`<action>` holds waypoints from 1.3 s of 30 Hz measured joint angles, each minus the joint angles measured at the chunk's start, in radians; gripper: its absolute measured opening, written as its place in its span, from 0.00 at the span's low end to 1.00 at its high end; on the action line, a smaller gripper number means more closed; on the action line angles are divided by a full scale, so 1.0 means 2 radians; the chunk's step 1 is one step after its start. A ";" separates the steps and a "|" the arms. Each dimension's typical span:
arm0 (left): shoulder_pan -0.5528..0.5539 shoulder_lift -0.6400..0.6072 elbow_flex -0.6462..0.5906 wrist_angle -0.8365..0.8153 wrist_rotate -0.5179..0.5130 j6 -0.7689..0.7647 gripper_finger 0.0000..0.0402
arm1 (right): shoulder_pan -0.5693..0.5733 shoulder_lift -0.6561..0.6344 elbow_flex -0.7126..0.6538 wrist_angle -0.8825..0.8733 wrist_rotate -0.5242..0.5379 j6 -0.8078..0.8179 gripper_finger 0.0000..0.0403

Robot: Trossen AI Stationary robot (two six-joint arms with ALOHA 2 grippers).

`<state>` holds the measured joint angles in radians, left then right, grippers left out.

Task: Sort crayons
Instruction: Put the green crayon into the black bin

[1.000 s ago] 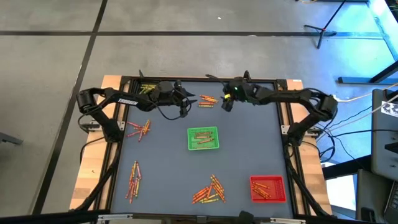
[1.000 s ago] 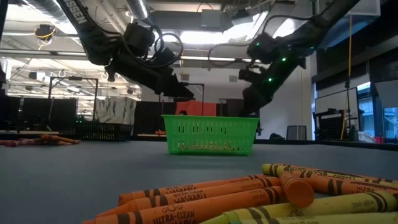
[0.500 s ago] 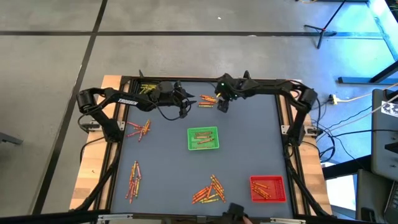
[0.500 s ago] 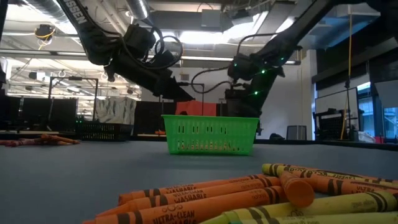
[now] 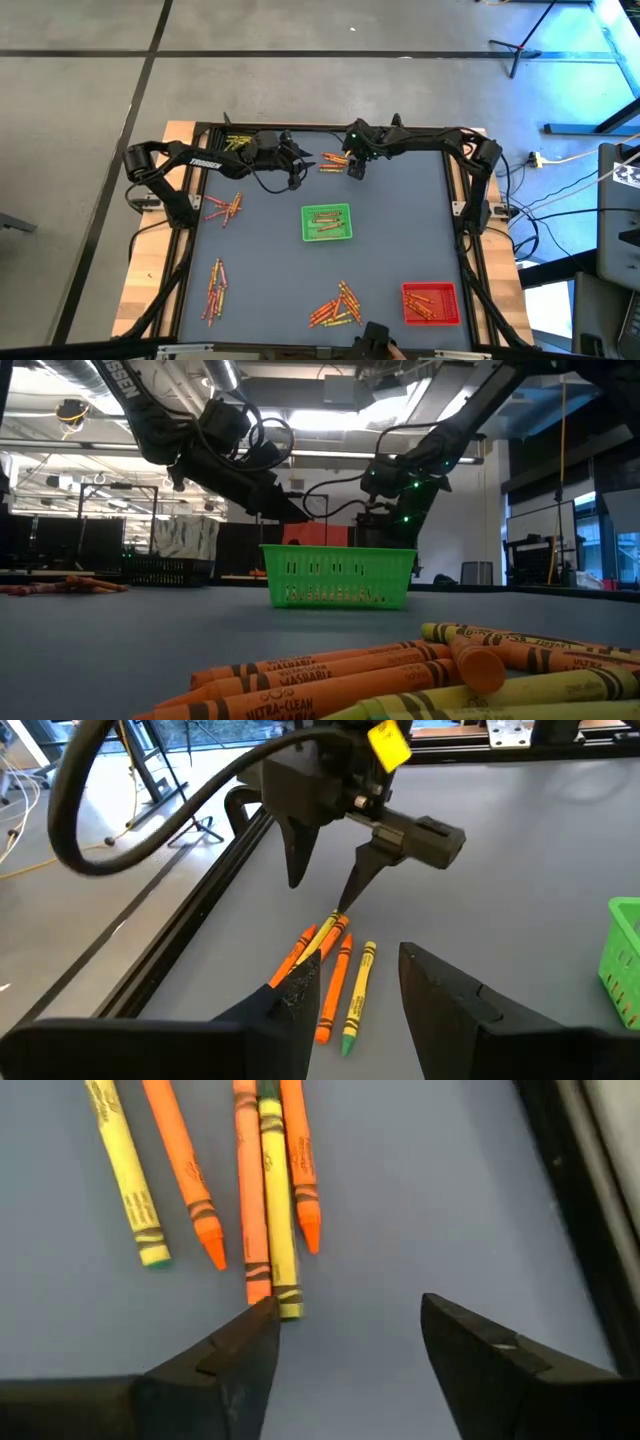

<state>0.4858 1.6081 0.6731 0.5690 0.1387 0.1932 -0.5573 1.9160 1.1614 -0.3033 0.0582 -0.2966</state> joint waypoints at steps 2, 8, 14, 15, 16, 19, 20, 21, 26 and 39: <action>-0.001 0.000 0.000 0.000 0.000 0.000 0.30 | -0.001 0.005 -0.001 -0.003 -0.002 0.000 0.55; -0.005 0.000 0.000 0.002 0.001 0.000 0.30 | 0.000 0.010 0.000 0.011 0.001 -0.014 0.43; -0.006 0.000 0.000 0.003 0.001 0.000 0.30 | 0.000 0.017 0.000 0.015 -0.001 -0.054 0.36; -0.006 0.000 0.000 0.003 0.000 0.000 0.30 | 0.000 0.019 0.000 0.019 -0.004 -0.063 0.36; -0.006 0.000 0.000 0.003 0.000 0.000 0.30 | 0.000 0.020 0.000 0.021 -0.009 -0.067 0.36; -0.006 0.000 0.000 0.004 0.000 0.000 0.30 | 0.000 0.026 0.000 0.030 -0.021 -0.070 0.35; -0.006 0.000 0.000 0.003 0.001 0.000 0.30 | 0.000 0.027 0.000 0.032 -0.022 -0.071 0.34; -0.006 0.000 0.000 0.004 0.000 0.000 0.30 | 0.000 0.028 0.001 0.032 -0.022 -0.073 0.34; -0.006 0.000 0.000 0.004 0.000 0.000 0.30 | 0.000 0.028 0.001 0.027 -0.021 -0.073 0.25; -0.006 0.000 0.000 0.004 0.000 0.000 0.30 | 0.001 0.029 0.000 0.023 -0.011 -0.090 0.05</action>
<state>0.4747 1.6081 0.6735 0.5773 0.1394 0.1940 -0.5549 1.9737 1.1622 -0.2565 0.0370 -0.4776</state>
